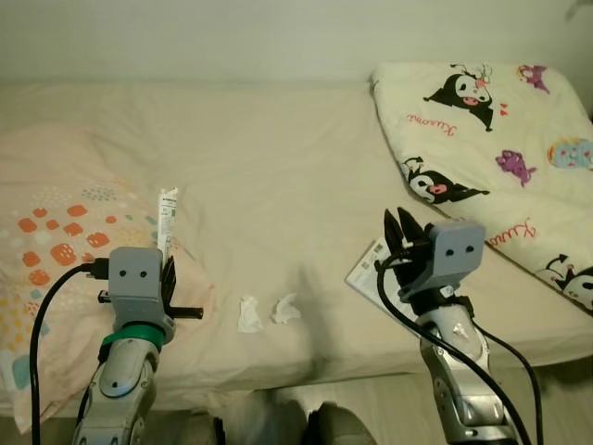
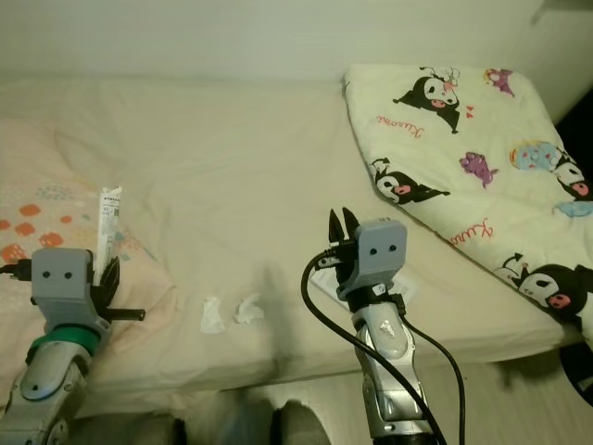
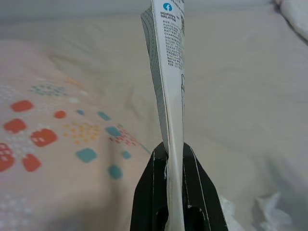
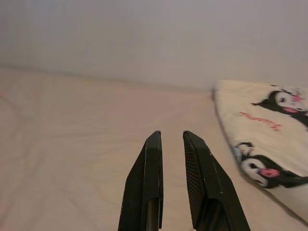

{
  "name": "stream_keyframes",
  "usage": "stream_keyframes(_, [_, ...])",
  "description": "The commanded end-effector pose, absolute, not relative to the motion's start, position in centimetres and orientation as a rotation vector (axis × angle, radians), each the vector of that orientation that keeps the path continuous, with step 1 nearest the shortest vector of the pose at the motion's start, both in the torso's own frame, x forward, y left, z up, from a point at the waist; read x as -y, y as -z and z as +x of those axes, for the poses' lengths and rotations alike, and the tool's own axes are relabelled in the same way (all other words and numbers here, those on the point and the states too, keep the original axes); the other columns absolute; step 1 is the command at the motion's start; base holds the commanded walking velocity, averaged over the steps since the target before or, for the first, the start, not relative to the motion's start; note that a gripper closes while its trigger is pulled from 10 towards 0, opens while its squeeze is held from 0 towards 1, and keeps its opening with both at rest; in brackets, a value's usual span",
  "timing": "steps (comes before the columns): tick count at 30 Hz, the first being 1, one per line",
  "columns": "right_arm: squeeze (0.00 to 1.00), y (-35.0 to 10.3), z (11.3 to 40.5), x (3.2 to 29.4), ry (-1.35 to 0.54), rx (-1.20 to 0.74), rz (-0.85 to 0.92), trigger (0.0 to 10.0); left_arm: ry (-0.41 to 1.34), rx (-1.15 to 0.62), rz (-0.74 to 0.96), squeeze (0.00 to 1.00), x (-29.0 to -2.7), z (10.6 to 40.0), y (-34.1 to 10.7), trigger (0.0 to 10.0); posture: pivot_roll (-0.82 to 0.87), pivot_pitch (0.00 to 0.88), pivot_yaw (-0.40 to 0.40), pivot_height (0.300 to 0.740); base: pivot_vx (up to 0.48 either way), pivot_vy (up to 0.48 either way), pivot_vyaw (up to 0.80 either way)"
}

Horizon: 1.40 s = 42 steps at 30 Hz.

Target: Clean up the room

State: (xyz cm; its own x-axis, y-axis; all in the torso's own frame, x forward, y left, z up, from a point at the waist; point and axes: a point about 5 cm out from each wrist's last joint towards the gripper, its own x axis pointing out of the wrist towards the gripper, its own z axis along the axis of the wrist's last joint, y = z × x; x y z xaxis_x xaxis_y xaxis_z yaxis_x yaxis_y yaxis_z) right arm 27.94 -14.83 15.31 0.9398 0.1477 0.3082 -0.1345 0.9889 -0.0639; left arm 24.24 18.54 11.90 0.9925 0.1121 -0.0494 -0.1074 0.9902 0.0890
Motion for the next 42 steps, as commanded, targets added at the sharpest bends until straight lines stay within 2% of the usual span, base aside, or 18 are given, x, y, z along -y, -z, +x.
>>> stream_keyframes(1, [0.0, -14.5, 27.7, 15.3, -0.123, 0.284, -0.05, 10.0, -0.11, -0.076, 0.091, 0.0, -18.3, 24.1, -11.2, 10.0, -0.04, 0.084, -0.064, 0.708, 0.0, 0.0, -0.52])
stream_keyframes(9, [0.0, -14.3, 28.1, 14.9, -0.126, 0.264, -0.075, 10.0, -0.118, -0.042, 0.071, 0.0, -18.0, 25.1, -11.8, 10.0, -0.04, 0.068, -0.07, 0.708, 0.0, 0.0, -0.12])
stream_keyframes(42, [0.0, -13.6, 28.5, 13.7, -0.157, 0.237, -0.047, 10.0, -0.107, -0.004, 0.104, 0.0, -18.0, 24.9, -11.8, 10.0, -0.02, 0.067, -0.066, 0.708, -0.415, 0.0, 0.0])
